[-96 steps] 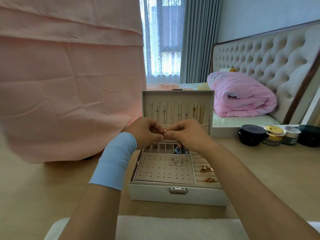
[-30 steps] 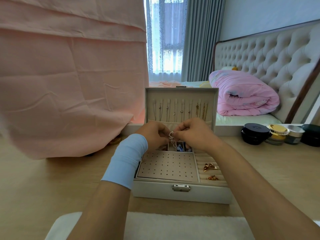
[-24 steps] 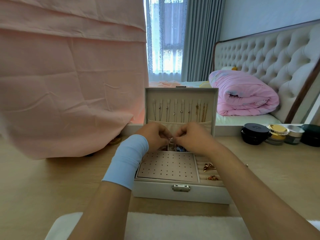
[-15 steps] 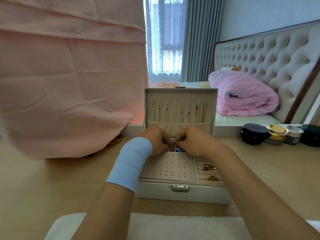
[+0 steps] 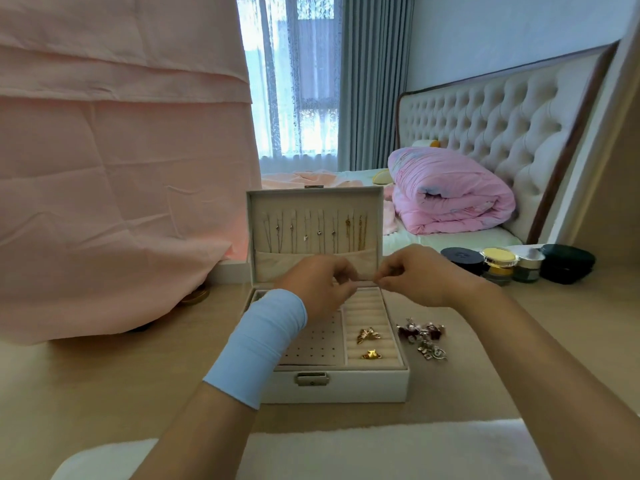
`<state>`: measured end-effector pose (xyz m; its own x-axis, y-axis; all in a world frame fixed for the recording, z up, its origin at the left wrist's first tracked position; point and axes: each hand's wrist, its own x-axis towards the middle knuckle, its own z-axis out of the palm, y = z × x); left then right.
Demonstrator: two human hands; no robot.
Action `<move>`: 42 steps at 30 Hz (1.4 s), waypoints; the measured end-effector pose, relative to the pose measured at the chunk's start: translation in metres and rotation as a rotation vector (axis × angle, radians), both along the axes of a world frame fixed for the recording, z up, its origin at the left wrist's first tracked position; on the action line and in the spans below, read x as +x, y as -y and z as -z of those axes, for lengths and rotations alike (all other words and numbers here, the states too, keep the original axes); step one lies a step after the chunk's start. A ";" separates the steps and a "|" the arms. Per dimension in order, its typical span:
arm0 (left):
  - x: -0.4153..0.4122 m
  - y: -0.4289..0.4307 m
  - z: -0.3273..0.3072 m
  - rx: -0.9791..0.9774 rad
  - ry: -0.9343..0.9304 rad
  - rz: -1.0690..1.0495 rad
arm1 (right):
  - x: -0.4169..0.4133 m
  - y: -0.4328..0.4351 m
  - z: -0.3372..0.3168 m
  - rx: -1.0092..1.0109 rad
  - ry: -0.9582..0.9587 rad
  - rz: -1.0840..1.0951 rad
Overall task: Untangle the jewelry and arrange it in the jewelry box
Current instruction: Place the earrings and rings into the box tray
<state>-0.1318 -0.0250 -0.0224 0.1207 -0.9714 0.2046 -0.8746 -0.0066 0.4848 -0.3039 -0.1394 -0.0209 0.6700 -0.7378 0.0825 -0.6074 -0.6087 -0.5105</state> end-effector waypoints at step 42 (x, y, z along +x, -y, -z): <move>-0.075 0.061 0.018 -0.066 -0.078 0.078 | -0.081 0.040 0.050 0.257 -0.219 0.087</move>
